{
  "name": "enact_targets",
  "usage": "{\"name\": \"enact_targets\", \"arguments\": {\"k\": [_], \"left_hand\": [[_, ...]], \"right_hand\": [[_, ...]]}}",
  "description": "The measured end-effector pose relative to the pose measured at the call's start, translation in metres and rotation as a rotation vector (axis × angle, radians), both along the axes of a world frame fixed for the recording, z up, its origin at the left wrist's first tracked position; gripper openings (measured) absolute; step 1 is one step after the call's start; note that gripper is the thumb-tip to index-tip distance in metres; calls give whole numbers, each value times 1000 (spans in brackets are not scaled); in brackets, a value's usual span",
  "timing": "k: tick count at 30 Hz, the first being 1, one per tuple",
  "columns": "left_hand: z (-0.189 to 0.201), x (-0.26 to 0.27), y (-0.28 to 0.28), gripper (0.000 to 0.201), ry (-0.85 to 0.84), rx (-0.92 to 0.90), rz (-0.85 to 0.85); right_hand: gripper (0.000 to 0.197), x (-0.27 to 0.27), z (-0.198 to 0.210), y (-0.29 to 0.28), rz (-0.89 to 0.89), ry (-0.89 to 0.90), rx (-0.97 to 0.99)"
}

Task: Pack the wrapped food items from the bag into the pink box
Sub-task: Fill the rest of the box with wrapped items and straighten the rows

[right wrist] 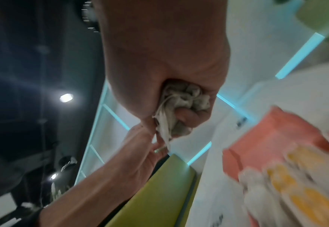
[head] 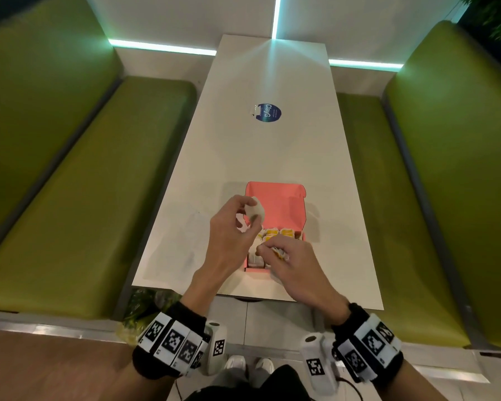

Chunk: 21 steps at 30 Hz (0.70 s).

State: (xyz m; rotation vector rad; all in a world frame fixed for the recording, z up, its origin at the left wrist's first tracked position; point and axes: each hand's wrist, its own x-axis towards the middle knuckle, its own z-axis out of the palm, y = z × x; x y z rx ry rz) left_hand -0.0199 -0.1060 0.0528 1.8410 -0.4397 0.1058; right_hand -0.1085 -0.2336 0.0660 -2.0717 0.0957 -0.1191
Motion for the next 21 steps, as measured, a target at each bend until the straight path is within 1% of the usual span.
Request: {"name": "enact_targets", "arguments": {"k": [2,4,6,7,10,12,16,19,21], "left_hand": [[-6,-1,2,28,-47,59,-55],[-10,-3,4,32,-41,66,-133],[-9,-8,5,34,39,4,-208],[-7,-12,6,34,89,-41,-239],[0,-20,8,31,200,-180,-291],[3,-23,10,31,232,-240,-320],[7,-26,12,11,230,-248,-361],[12,-27,12,12,243,-224,-405],[15,-27,11,14,234,-201,-434]], "right_hand": [[23,-1,14,-7,105,23,-254],[26,2,31,-15,158,79,-464],[27,6,48,-24,188,102,-597],[26,8,54,-29,198,99,-634],[23,16,66,-41,210,85,-632],[22,21,69,-48,223,75,-610],[23,32,74,-54,249,67,-544],[18,40,79,-55,269,56,-438],[12,46,80,-56,262,62,-321]]}}
